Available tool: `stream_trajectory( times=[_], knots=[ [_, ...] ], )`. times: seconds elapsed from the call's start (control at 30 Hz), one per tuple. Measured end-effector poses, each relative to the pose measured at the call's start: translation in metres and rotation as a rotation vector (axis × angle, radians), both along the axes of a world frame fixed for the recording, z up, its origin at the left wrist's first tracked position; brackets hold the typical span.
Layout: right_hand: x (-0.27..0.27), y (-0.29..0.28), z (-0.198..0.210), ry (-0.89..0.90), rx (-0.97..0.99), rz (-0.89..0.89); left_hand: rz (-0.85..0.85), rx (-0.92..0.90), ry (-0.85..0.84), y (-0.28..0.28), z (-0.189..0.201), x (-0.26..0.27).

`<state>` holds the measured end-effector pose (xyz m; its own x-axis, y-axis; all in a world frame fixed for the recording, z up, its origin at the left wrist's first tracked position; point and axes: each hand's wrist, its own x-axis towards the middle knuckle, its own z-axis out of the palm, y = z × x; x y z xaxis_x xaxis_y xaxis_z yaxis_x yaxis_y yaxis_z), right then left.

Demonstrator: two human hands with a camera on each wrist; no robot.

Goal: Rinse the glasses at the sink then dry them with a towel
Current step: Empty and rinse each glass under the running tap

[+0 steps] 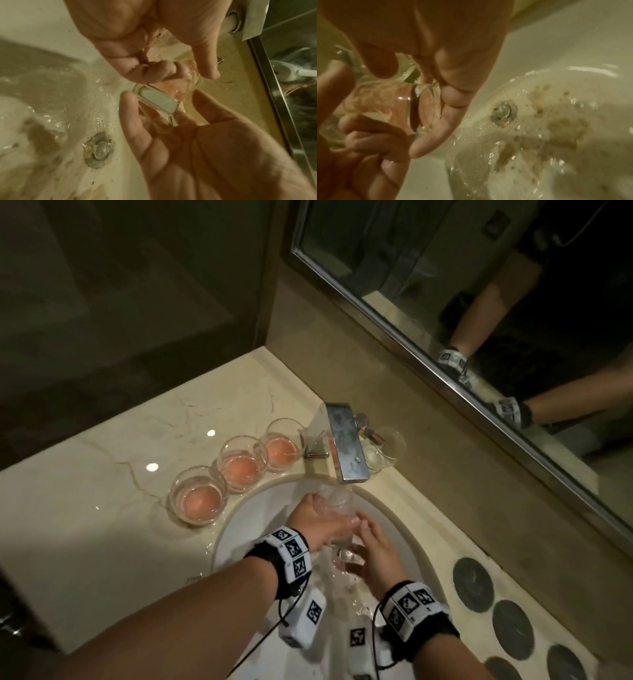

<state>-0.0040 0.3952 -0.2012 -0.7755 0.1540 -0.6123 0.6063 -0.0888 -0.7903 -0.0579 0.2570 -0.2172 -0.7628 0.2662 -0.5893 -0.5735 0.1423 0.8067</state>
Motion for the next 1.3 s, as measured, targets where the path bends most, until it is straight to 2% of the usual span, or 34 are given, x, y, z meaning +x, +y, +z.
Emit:
stream_trajectory(
  times=[0.03, 0.1, 0.2, 0.27, 0.37, 0.53, 0.67, 0.8, 0.97, 1.17, 1.3],
  knots=[
    [0.0, -0.003, -0.005, -0.032, -0.172, -0.088, 0.017, 0.021, -0.021, 0.003, -0.001, 0.001],
    [0.001, -0.008, -0.012, -0.023, -0.347, -0.212, 0.054, 0.085, -0.073, 0.009, -0.003, 0.003],
    [-0.002, -0.007, -0.023, 0.016, -0.444, -0.309, 0.053, 0.14, -0.089, 0.009, -0.005, 0.001],
    [-0.004, -0.001, -0.029, 0.011, -0.49, -0.312, 0.011, 0.165, -0.081, 0.004, -0.006, -0.003],
    [-0.006, 0.007, -0.037, -0.055, -0.51, -0.282, -0.049, 0.215, -0.05, -0.004, -0.009, -0.008],
    [-0.011, 0.008, -0.039, -0.148, -0.564, -0.308, -0.013, 0.181, 0.013, -0.005, -0.014, -0.011],
    [-0.014, 0.008, -0.045, -0.14, -0.556, -0.354, -0.033, 0.23, -0.021, -0.008, -0.01, -0.013],
    [-0.019, 0.011, -0.044, -0.152, -0.51, -0.303, -0.074, 0.295, -0.037, -0.012, -0.006, -0.012],
    [-0.021, 0.009, -0.038, -0.132, -0.553, -0.301, -0.057, 0.313, -0.04, -0.01, -0.006, -0.007],
    [-0.021, 0.009, -0.044, -0.164, -0.455, -0.286, -0.088, 0.342, -0.045, -0.007, -0.008, -0.005],
    [-0.022, 0.008, -0.041, -0.122, -0.517, -0.313, -0.008, 0.334, -0.085, -0.005, -0.017, -0.006]
  ],
)
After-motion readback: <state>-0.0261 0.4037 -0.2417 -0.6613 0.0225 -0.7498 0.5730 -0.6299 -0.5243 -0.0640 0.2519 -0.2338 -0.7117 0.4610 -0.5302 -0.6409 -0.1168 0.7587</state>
